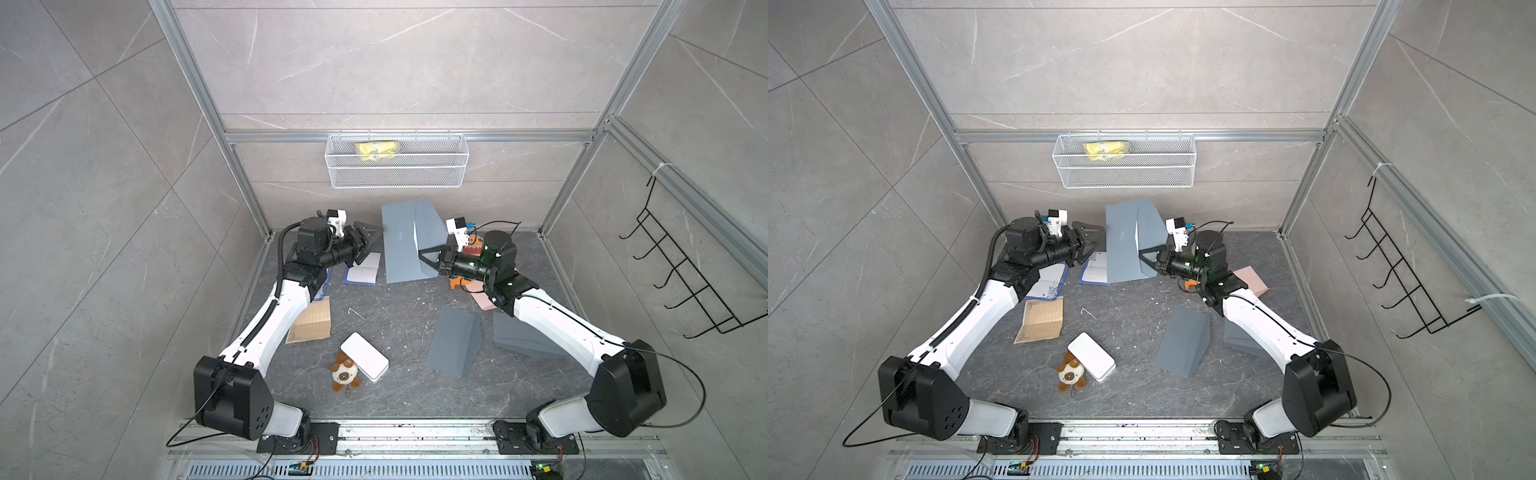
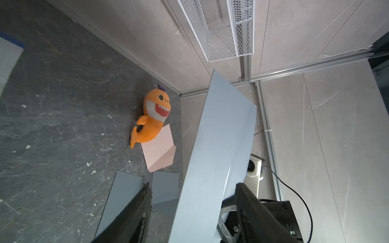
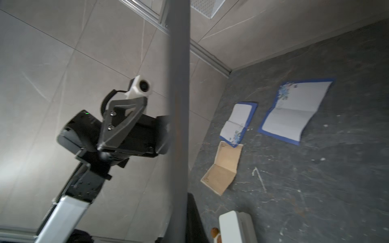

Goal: Take the letter paper out of the envelope
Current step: Take out the letter paper from the envelope.

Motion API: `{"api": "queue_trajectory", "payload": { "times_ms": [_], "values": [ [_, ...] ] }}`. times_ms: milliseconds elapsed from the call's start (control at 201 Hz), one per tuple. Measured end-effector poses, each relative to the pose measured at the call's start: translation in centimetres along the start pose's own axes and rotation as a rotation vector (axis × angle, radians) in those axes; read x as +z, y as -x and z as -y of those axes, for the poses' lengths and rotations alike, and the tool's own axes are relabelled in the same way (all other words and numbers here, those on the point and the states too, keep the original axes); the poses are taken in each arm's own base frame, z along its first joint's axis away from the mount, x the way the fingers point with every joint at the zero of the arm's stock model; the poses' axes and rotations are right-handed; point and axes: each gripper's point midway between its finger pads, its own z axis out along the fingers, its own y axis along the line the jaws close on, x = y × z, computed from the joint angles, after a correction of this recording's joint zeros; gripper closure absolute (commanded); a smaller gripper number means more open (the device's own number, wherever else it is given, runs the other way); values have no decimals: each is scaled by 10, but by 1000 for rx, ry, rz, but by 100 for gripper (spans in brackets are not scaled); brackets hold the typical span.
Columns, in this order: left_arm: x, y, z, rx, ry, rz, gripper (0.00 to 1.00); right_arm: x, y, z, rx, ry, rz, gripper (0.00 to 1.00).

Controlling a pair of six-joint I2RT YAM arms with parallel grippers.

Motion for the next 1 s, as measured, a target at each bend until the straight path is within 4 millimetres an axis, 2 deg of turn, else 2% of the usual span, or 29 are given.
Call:
{"api": "queue_trajectory", "payload": {
  "times_ms": [119,239,383,468,547,712,995],
  "values": [
    [-7,-1,17,27,10,14,46,-7,7,16,-135,-119,49,100],
    [-2,-14,39,48,-1,-16,54,-9,14,29,-249,-218,91,100],
    [11,-32,67,81,-27,-63,62,-5,12,33,-378,-312,109,100],
    [23,-42,79,99,-35,-85,71,0,4,28,-451,-354,94,100],
    [33,-50,82,110,-30,-108,80,4,-1,18,-515,-376,80,100],
    [49,-56,77,129,4,-128,89,7,-7,1,-604,-410,60,100],
    [49,-49,71,176,49,-101,91,3,-10,-12,-654,-460,9,100]
  ]
}}
